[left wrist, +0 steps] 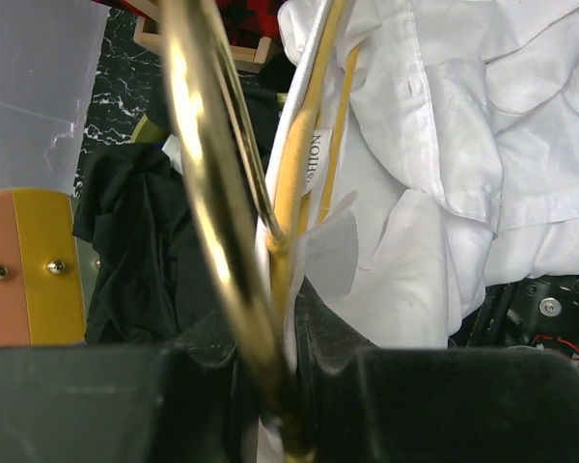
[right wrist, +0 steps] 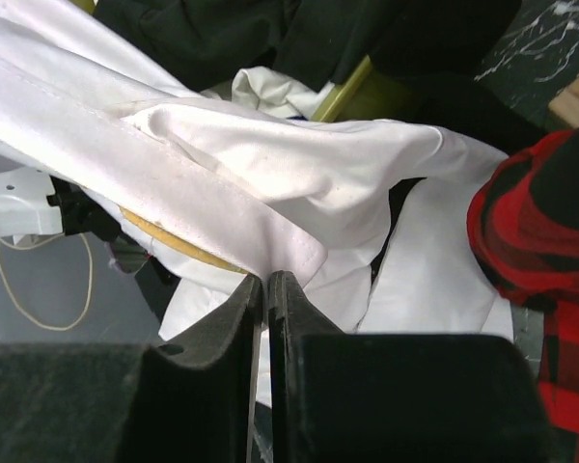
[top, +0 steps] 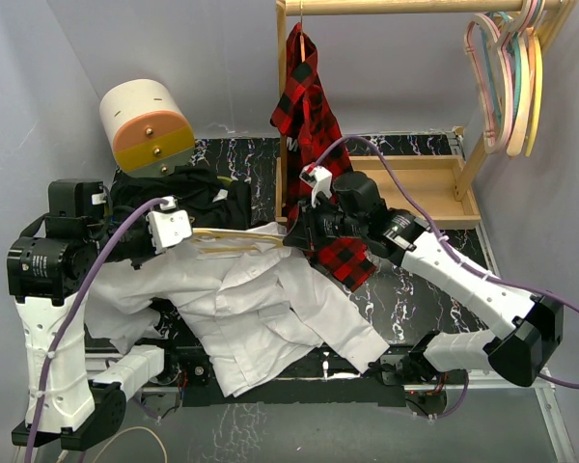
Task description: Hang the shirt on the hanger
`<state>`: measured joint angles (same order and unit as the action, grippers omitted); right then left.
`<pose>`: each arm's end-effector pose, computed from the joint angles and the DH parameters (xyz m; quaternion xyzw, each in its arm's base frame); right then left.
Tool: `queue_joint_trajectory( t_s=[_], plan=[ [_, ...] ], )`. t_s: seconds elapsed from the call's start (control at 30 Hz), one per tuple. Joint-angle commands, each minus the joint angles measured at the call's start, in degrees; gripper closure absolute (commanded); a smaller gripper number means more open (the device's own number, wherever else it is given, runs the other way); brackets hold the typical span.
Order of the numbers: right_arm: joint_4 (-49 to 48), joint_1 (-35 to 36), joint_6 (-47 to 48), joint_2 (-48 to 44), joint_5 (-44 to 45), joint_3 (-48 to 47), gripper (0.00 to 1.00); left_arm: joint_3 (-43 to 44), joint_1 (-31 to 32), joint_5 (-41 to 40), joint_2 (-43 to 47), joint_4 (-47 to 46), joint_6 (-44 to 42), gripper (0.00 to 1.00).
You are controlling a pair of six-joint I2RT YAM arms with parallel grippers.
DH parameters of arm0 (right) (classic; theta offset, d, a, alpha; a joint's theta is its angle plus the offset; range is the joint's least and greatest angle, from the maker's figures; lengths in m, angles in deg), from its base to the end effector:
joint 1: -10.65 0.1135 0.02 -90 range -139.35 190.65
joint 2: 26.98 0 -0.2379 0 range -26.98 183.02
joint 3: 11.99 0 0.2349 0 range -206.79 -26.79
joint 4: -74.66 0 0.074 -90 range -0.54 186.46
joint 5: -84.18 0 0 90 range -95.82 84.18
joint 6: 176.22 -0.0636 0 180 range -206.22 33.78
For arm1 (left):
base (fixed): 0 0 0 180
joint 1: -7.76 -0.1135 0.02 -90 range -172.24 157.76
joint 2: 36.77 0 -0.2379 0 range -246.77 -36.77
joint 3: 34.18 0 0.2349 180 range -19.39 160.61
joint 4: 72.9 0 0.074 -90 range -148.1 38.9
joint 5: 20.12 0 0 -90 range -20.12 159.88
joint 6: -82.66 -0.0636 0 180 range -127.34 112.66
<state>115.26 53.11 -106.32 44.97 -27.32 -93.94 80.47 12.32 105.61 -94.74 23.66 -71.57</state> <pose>0.1999 0.2145 0.3127 -0.2561 0.8193 0.3912 0.3319 0.1159 -0.0465 0.4309 0.5943 0.6380 -0.0405 0.4880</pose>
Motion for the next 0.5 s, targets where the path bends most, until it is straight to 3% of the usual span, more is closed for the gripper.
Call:
queue_joint_trajectory(
  t_s=[0.0, 0.13, 0.27, 0.37, 0.47],
  plan=[
    [20.7, -2.6, -0.3, 2.9, 3.7, -3.3, 0.92, 0.2, -1.3, -6.4, 2.6, -8.7, -0.9, 1.0],
    [24.3, -2.6, -6.4, 3.1, 3.7, -13.7, 0.92, -2.5, -1.8, -8.0, 2.8, -9.9, 0.9, 1.0],
    [26.0, -2.6, -11.9, 5.5, -3.6, -22.4, 0.92, -6.4, -1.9, -9.0, 4.2, -13.5, 3.8, 1.0],
    [22.5, -2.2, -17.0, 5.9, -10.3, -22.6, 0.92, -8.8, -1.9, -8.7, 4.6, -15.1, 5.2, 1.0],
    [15.9, -1.5, -21.9, 4.2, -11.0, -20.3, 0.92, -9.9, -1.9, -7.3, 4.6, -15.4, 6.9, 1.0]
  ],
)
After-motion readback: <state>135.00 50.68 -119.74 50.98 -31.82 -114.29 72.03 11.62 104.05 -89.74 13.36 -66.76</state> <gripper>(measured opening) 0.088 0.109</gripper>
